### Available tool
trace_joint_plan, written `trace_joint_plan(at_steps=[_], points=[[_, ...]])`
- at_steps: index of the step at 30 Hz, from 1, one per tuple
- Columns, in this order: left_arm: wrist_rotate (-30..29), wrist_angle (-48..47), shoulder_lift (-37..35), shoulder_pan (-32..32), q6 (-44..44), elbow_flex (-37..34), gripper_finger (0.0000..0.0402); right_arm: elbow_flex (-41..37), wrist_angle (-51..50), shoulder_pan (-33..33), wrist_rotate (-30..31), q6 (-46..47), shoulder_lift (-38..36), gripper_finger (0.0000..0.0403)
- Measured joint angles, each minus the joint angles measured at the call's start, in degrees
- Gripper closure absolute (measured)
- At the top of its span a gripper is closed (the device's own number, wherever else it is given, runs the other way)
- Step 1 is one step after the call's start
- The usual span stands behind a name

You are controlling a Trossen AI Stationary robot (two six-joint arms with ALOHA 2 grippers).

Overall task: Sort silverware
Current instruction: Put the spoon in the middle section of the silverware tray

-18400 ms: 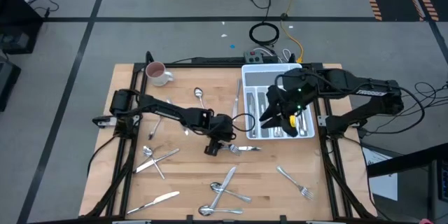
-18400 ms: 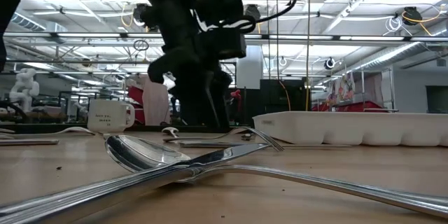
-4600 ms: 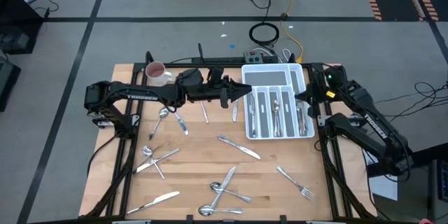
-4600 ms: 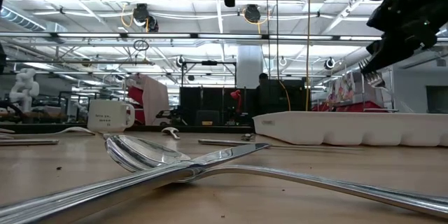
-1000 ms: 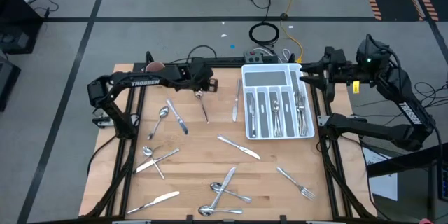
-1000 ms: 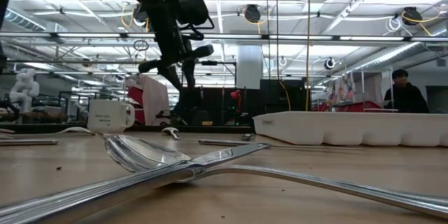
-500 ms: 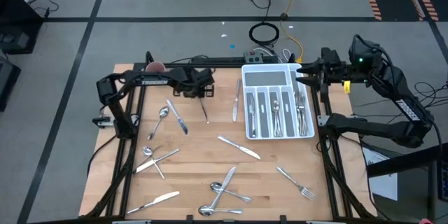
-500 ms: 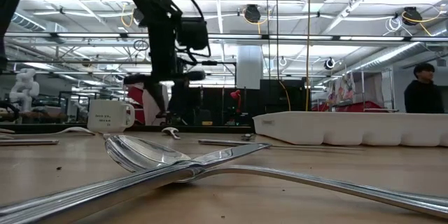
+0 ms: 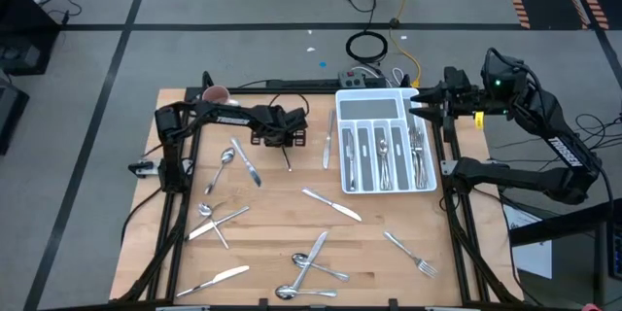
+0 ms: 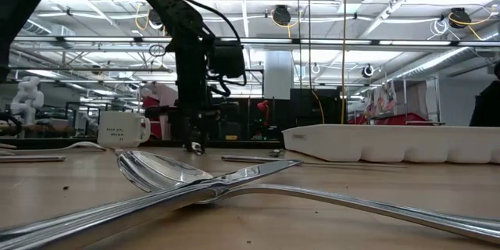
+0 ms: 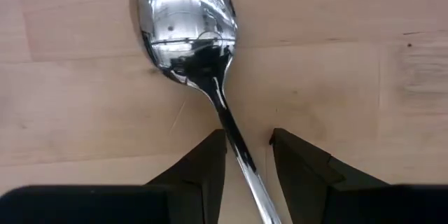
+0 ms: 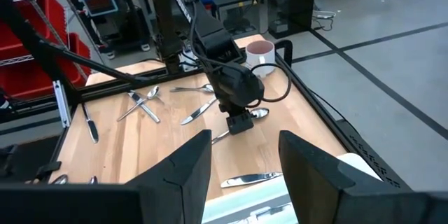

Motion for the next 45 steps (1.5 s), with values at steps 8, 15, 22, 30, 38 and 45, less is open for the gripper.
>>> trace_joint_plan(at_steps=[8, 15, 22, 30, 38, 45], points=[[-0.5, 1.5, 0.4, 2.7, 1.7, -0.1, 0.0349, 0.0, -0.2, 0.0, 0.0, 1.3, 0.0, 0.0245], [-2.2, 3.1, 0.4, 2.6, 5.3, -0.2, 0.0392, 0.0, -0.8, 0.0, 0.2, 2.9, 0.0, 0.0245], [-2.5, 5.1, -3.3, -0.8, 7.9, -0.5, 0.0398, 0.0, -2.4, 0.0, 0.2, 2.9, 0.0, 0.0245], [2.5, 16.8, -12.8, -6.0, 9.2, -0.5, 0.0399, 0.0, -2.5, 0.0, 0.5, 1.7, 0.2, 0.0245], [12.0, 45.3, -24.2, -10.5, 13.2, -0.4, 0.0399, -3.7, 8.9, 0.0, 1.4, 7.6, 0.1, 0.0245], [29.7, 75.4, -25.9, -14.1, 9.4, -0.3, 0.0400, -13.1, 26.6, 3.8, -3.7, 9.4, 1.4, 0.0245]])
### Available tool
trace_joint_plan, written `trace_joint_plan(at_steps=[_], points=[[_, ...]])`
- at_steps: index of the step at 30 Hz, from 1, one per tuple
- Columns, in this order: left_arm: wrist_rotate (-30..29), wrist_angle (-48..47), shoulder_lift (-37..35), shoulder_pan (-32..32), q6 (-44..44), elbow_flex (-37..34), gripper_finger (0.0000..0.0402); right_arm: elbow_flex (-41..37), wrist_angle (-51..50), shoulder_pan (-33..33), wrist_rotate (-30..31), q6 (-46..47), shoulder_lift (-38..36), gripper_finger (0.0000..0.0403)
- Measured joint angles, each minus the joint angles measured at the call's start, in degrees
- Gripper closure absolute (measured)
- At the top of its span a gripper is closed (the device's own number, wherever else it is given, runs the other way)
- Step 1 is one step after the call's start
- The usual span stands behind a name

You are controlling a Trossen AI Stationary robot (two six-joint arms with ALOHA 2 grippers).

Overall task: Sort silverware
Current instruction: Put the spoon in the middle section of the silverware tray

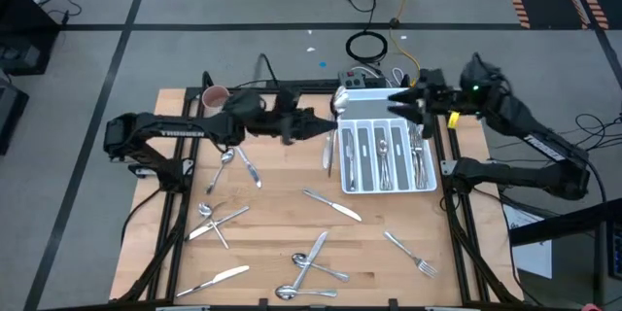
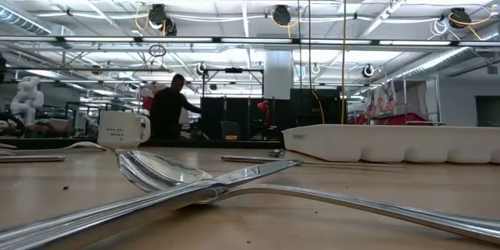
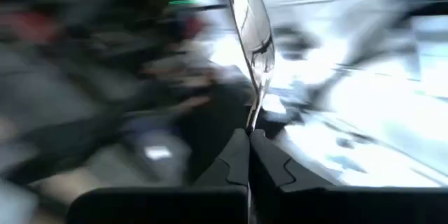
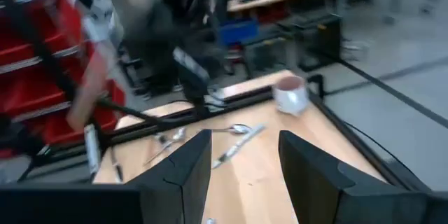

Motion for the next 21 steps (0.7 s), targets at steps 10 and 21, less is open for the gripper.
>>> trace_joint_plan(at_steps=[10, 21], points=[[17.5, 25.5, -0.1, -6.8, -14.3, 0.0, 0.0401, 2.2, 13.0, 12.9, -0.9, -33.3, 4.7, 0.0245], [26.0, 24.2, 6.8, -9.1, -28.9, 0.0, 0.0401, 15.3, 13.8, 22.1, -0.7, -32.4, 18.8, 0.0245]])
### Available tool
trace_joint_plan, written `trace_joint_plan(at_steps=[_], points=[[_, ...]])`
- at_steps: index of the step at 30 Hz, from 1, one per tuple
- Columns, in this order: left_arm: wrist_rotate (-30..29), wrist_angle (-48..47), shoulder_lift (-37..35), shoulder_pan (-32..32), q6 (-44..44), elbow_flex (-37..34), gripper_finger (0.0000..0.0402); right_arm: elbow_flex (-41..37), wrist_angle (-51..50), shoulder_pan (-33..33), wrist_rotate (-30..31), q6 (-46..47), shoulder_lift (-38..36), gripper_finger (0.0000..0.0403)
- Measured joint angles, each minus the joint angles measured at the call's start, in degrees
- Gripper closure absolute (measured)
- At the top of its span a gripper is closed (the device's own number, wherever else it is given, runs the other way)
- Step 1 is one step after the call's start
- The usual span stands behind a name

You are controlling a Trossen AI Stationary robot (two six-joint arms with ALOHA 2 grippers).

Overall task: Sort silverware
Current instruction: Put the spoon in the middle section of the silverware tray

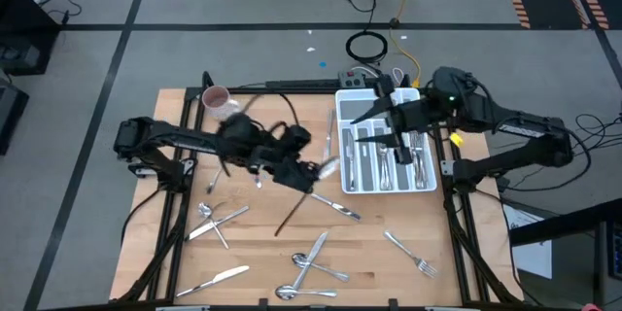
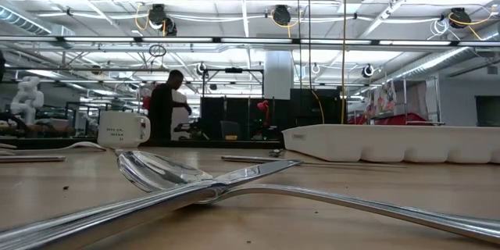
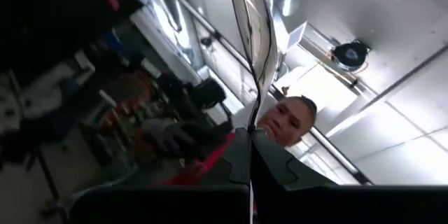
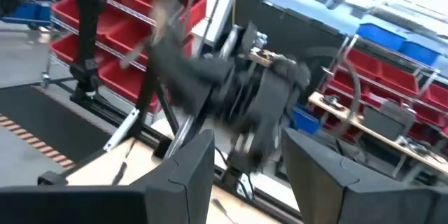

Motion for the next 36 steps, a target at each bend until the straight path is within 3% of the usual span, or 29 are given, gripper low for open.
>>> trace_joint_plan(at_steps=[4, 9, 17, 28, 36], points=[[3.4, 10.2, 4.5, 0.1, -7.2, 0.0, 0.0401, 3.8, -0.5, 2.7, 0.1, -0.1, 2.3, 0.0245], [1.7, 27.5, 9.0, 1.5, -15.9, 0.0, 0.0401, 4.6, -1.5, 4.9, 0.0, -0.8, 2.6, 0.0245], [1.5, 27.6, 12.7, 1.9, -21.3, 0.0, 0.0401, 4.5, -2.4, 5.6, 0.1, -1.2, 4.9, 0.0245], [1.9, 27.9, 12.5, 2.6, -19.0, 0.0, 0.0401, 4.5, -2.6, 7.2, 0.3, -1.6, 7.3, 0.0245], [2.4, 27.9, 12.0, 4.8, -18.0, 0.0, 0.0401, 4.5, -9.0, 7.2, 1.5, 1.6, 4.3, 0.0245]])
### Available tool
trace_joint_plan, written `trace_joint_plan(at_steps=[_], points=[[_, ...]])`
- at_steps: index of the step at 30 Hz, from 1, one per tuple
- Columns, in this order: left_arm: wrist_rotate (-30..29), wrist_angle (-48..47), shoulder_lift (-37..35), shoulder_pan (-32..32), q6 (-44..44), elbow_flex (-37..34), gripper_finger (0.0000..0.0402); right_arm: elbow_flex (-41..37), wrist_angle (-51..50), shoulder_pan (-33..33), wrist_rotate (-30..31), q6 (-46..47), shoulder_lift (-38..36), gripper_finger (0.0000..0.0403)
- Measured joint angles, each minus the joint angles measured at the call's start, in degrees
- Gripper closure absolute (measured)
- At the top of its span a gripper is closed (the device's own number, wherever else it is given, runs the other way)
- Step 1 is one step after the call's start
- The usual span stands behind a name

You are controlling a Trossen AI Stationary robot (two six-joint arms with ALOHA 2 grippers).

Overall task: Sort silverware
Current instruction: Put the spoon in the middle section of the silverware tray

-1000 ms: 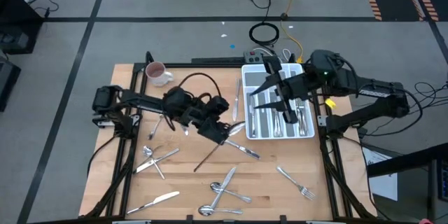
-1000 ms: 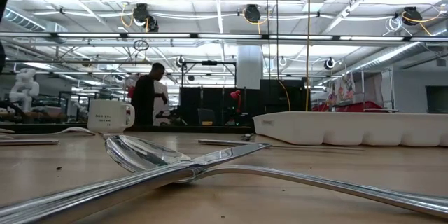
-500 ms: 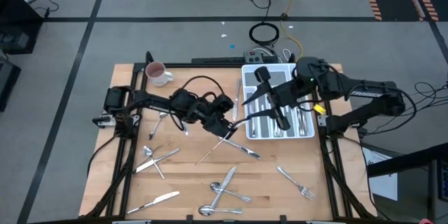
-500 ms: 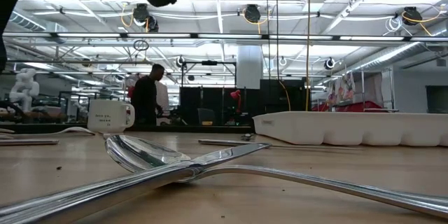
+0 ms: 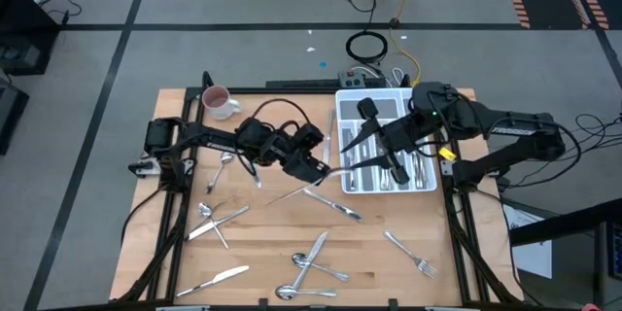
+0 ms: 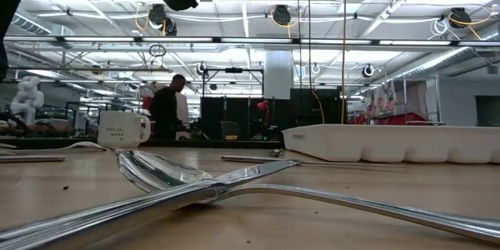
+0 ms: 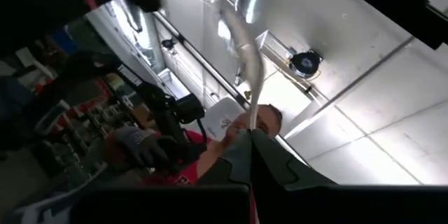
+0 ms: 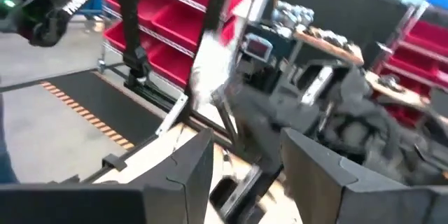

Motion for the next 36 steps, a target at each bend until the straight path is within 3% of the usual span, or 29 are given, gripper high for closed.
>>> trace_joint_plan(at_steps=[5, 13, 20, 26, 30, 36], points=[[0.2, -0.2, -0.1, 1.1, 0.7, 0.0, 0.0401, 0.0, -3.8, 0.0, 4.0, 0.2, -2.1, 0.0245], [2.1, -1.6, -0.1, 2.2, 5.5, 0.0, 0.0401, 0.0, -4.3, 0.0, 4.3, 0.2, -2.0, 0.0245], [11.1, -18.9, 0.0, 8.0, 14.0, -2.2, 0.0401, 0.0, -11.6, 2.7, 5.0, 10.8, -2.0, 0.0245], [15.0, -39.6, 0.0, 11.4, 27.6, -4.9, 0.0401, -0.7, -29.2, 11.0, 18.9, 14.3, 0.8, 0.0245], [17.7, -52.6, 0.0, 12.9, 36.6, -6.0, 0.0401, -2.5, -38.8, 17.1, 22.6, 21.1, 4.0, 0.0245], [18.2, -66.3, -0.9, 15.2, 46.9, -6.1, 0.0401, -10.8, -36.7, 27.4, 21.9, 27.1, 9.6, 0.0245]])
